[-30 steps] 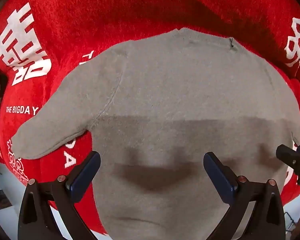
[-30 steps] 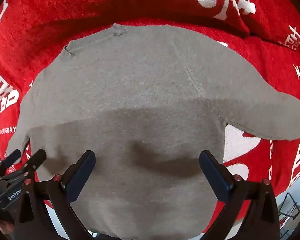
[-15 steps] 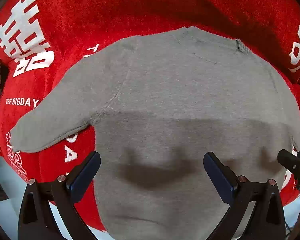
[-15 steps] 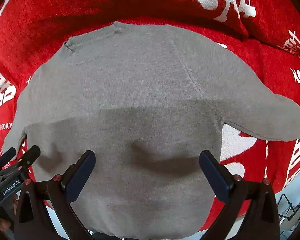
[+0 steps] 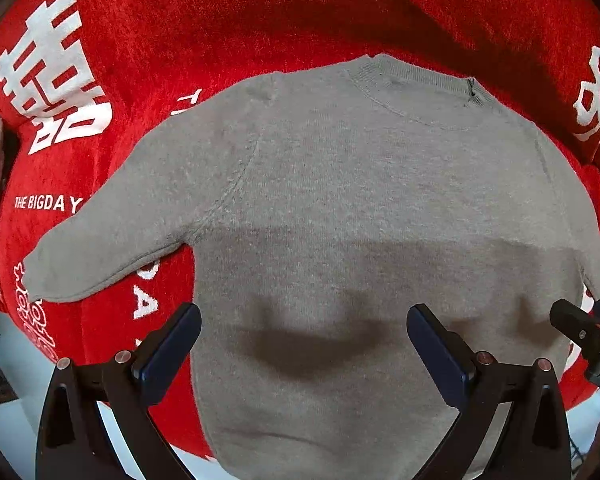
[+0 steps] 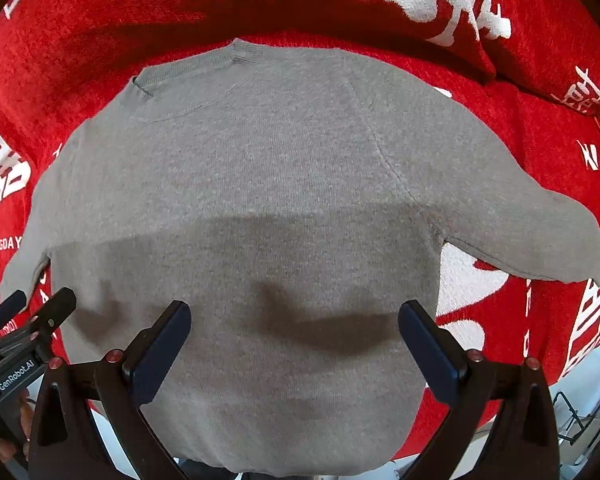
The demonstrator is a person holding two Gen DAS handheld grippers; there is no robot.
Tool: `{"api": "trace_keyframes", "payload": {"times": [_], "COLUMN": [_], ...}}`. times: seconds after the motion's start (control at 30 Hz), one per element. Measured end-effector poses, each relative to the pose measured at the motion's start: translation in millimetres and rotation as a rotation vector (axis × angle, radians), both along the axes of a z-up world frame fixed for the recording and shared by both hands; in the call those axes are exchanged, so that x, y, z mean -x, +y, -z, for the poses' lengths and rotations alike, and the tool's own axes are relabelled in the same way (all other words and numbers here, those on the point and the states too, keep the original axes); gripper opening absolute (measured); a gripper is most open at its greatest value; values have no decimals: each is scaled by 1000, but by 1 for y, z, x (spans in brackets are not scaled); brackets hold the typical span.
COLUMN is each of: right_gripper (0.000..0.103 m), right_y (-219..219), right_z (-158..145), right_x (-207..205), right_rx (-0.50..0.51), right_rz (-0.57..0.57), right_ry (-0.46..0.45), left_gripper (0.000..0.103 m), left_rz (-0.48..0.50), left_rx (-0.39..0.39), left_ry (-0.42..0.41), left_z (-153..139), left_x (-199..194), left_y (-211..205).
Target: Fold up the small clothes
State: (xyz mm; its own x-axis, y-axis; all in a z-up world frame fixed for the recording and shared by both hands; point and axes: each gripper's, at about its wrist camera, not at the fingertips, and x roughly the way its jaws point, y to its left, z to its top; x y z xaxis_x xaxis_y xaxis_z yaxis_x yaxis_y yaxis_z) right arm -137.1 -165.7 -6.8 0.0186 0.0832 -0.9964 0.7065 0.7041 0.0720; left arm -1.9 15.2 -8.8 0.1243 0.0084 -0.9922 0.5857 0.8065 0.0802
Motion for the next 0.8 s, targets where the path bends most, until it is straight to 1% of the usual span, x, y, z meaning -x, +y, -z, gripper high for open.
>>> {"api": "trace_keyframes", "payload": {"times": [0.8], "right_gripper": [103], "right_y": [8], "right_z": [1], "right_x": [3], "right_rx": [22], "right_rz": [-6], "right_ry": [-6], "left_gripper": [103], "left_rz": [6], "left_rx": [-13], "left_ry": [1], "left_z": [-2], "left_x": [4], "left_y": [6]}}
